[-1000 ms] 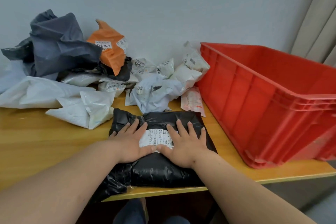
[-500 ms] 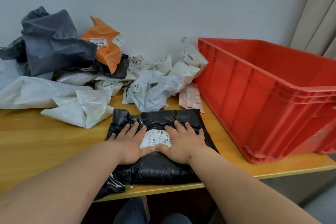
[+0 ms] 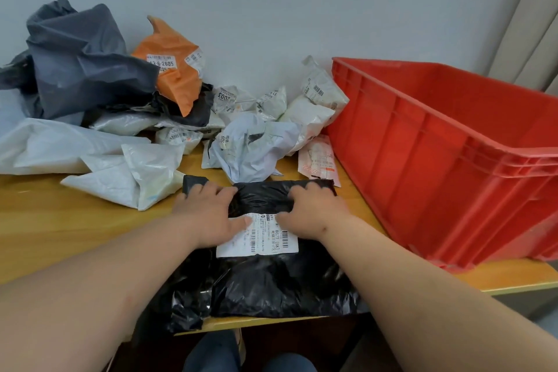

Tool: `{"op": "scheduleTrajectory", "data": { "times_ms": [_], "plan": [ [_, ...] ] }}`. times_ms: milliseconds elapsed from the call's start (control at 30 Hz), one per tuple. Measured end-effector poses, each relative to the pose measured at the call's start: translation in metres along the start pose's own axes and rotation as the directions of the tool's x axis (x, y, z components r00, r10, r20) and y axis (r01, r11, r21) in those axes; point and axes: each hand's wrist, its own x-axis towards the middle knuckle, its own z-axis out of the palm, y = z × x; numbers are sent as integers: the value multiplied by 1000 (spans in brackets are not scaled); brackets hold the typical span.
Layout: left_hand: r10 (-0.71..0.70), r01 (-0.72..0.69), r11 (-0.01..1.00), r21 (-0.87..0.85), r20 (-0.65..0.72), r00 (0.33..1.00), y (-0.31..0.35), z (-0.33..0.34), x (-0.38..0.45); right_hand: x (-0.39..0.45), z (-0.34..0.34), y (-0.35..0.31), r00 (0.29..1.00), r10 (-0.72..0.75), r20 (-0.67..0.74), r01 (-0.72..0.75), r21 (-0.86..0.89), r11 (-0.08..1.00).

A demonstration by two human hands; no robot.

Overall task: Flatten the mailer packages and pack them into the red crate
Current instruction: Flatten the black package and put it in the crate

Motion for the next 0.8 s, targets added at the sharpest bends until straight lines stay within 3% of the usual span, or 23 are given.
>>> {"op": "scheduleTrajectory", "data": {
  "times_ms": [67,200,367,800],
  "plan": [
    [3,-3,1000,28,2,1000,0,7,4,5,6,4,998,21,-62,-22,-18,1000],
    [11,-12,1000,9,131,991,-5,22,14,12,28,13,990,23,139,-24,4,1000],
    [23,-27,1000,16,212,977,-8,15,22,19,32,14,986,6,164,-10,26,1000],
    [18,-39,995,91,222,975,-5,-8,27,20,22,12,983,14,181,-21,35,999]
  ]
}}
